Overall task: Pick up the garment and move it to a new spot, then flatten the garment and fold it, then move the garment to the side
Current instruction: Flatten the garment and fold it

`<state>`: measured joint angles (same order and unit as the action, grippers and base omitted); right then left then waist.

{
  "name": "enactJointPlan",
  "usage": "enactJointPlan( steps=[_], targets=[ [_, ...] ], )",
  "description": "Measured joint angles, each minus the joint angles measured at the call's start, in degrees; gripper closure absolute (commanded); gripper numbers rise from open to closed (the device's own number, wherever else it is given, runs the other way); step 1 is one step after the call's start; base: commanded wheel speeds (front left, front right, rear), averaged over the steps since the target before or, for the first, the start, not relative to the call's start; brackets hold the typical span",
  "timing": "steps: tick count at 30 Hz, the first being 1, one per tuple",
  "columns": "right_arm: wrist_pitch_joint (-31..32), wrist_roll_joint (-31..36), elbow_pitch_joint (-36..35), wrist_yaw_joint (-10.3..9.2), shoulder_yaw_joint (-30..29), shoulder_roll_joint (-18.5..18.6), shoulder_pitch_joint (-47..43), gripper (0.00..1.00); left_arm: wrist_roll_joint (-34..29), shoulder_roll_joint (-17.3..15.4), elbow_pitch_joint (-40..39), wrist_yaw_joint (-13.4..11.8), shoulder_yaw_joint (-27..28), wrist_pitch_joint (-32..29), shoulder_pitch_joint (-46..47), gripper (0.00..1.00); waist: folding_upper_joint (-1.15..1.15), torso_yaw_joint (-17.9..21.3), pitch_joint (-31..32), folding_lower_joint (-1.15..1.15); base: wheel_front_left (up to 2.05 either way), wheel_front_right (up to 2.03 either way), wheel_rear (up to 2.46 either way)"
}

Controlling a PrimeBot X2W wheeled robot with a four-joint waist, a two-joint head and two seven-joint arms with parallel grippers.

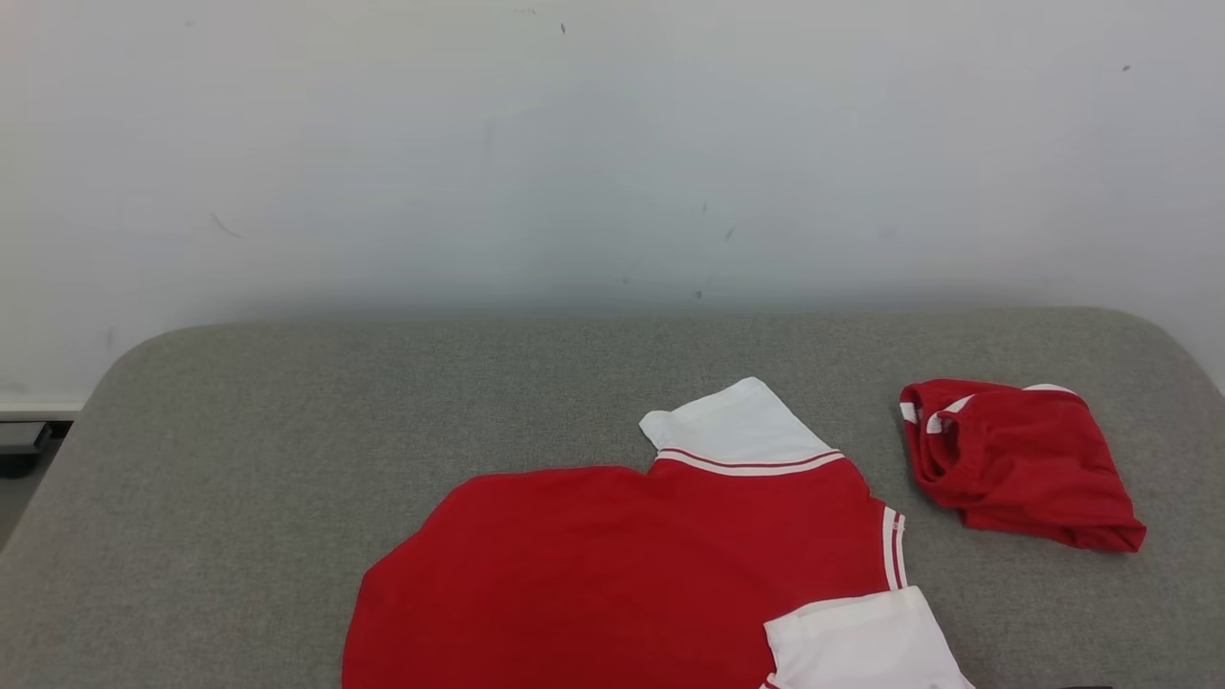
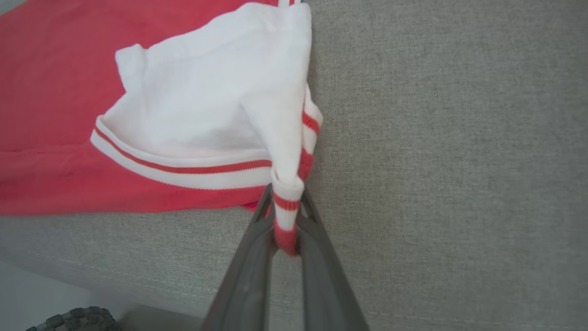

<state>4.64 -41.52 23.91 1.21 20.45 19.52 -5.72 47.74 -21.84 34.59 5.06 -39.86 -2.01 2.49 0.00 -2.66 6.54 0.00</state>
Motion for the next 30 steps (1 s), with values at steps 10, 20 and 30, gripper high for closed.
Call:
enactJointPlan(
  steps=[10,20,30],
  targets=[
    [2.50,0.35,-2.02,-2.07,0.41,0.67,-1.11,0.02,0.74,-0.34,-1.57,-0.92,0.59,-1.49,-0.96,0.00,0.00,-0.40,-0.23,0.00,0.00,0.00,0.00],
    [2.91,-4.86,-10.18,-0.67,-3.26,1.21,-2.12,0.00,3.50,-2.50,-9.91,-0.99,3.20,-0.81,-2.00,0.00,0.00,-0.19,-0.19,0.00,0.00,0.00,0.00],
    [2.36,-1.30,-14.65,-2.87,-3.65,2.72,1.66,0.00,0.27,-5.22,-16.38,-4.70,6.73,4.61,-0.81,0.00,0.00,-0.21,-0.60,0.01,0.00,0.00,0.00]
  ],
)
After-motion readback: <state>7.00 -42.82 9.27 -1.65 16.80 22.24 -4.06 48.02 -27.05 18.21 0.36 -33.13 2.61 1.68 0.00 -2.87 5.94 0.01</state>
